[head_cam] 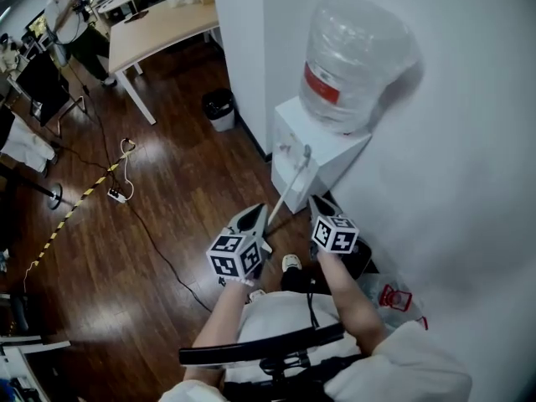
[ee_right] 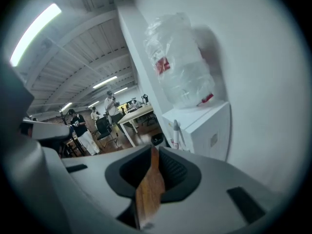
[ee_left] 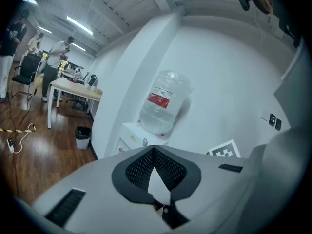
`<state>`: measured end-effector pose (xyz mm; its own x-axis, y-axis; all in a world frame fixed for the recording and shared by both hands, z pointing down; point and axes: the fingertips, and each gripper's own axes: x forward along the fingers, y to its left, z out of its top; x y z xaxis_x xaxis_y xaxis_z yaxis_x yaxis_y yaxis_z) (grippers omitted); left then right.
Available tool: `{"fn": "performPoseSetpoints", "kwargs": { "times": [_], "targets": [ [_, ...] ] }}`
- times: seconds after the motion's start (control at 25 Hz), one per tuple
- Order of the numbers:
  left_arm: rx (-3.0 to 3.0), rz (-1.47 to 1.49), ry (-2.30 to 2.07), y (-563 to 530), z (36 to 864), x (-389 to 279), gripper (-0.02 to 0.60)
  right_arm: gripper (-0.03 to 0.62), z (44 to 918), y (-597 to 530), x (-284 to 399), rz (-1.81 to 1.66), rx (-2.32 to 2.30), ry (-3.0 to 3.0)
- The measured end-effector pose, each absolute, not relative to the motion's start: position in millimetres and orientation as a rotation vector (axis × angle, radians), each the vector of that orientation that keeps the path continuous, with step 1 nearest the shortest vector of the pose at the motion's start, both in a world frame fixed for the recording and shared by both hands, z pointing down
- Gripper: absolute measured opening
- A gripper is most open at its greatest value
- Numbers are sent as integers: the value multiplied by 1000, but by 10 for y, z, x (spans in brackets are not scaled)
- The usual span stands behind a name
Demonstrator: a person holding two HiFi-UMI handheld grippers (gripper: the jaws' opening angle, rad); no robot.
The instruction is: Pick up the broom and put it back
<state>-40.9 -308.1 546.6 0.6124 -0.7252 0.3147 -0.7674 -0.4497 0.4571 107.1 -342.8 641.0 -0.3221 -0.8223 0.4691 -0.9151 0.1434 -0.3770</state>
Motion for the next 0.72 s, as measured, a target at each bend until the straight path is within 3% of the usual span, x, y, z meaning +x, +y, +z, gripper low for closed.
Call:
{"fn": "performPoseSetpoints", "kwargs": {
  "times": [0.12,0.24,0.72],
  "targets": [
    [2254,136,-1177,-3291,5563,-307,-6,97,6692,-3735,1085,986,1732,-2211],
    [2232,179,-1185,-3503,5744,-247,-6,184,6953,-4033,1086,1014,1753,-2143],
    [2095,305,-1210,-4051,6443,-220,-6,200,7765,-4731,1071,1120,1802,-1949]
  ]
}}
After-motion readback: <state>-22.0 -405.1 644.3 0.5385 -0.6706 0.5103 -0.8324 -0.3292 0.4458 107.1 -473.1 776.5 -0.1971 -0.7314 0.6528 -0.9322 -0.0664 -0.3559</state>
